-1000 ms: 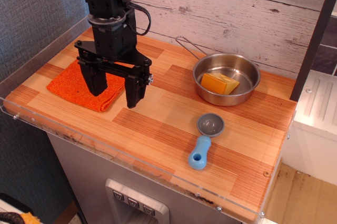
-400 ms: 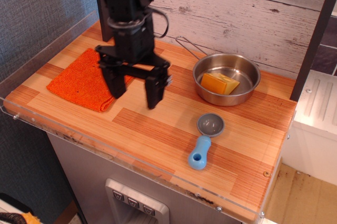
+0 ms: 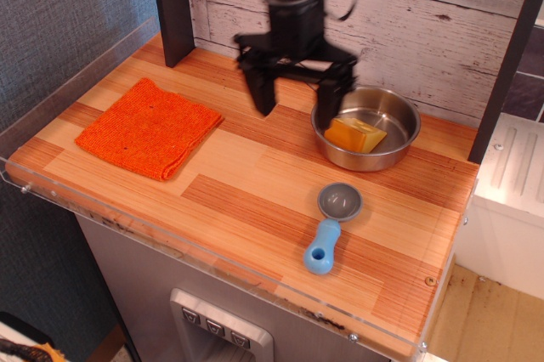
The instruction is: Put the cheese between the spoon and cloth.
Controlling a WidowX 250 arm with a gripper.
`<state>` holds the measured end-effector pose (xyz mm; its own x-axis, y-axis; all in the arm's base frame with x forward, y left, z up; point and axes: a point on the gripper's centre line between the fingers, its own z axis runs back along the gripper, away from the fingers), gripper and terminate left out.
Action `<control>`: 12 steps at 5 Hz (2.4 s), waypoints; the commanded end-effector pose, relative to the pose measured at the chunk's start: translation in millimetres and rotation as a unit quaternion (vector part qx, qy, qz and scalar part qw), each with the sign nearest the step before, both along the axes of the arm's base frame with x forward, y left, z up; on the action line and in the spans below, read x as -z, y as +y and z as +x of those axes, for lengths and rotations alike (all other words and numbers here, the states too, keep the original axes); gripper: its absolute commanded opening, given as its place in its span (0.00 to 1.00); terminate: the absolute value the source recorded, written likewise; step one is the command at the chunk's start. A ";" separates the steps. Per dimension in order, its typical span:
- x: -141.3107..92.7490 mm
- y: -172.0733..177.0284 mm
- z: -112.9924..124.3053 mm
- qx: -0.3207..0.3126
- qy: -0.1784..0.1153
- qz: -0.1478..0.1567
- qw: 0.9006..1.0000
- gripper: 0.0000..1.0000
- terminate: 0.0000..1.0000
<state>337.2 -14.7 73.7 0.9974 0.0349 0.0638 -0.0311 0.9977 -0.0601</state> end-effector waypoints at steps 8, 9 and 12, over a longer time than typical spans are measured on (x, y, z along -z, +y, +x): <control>35.7 -45.3 47.3 0.020 -0.041 0.036 0.998 1.00 0.00; 34.6 -46.9 49.1 0.022 -0.045 0.035 0.998 0.00 0.00; -48.2 -1.6 35.3 0.034 -0.143 0.017 0.989 0.00 0.00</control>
<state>369.0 -17.8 97.2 0.9601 -0.0435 0.2762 0.0527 0.9983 -0.0260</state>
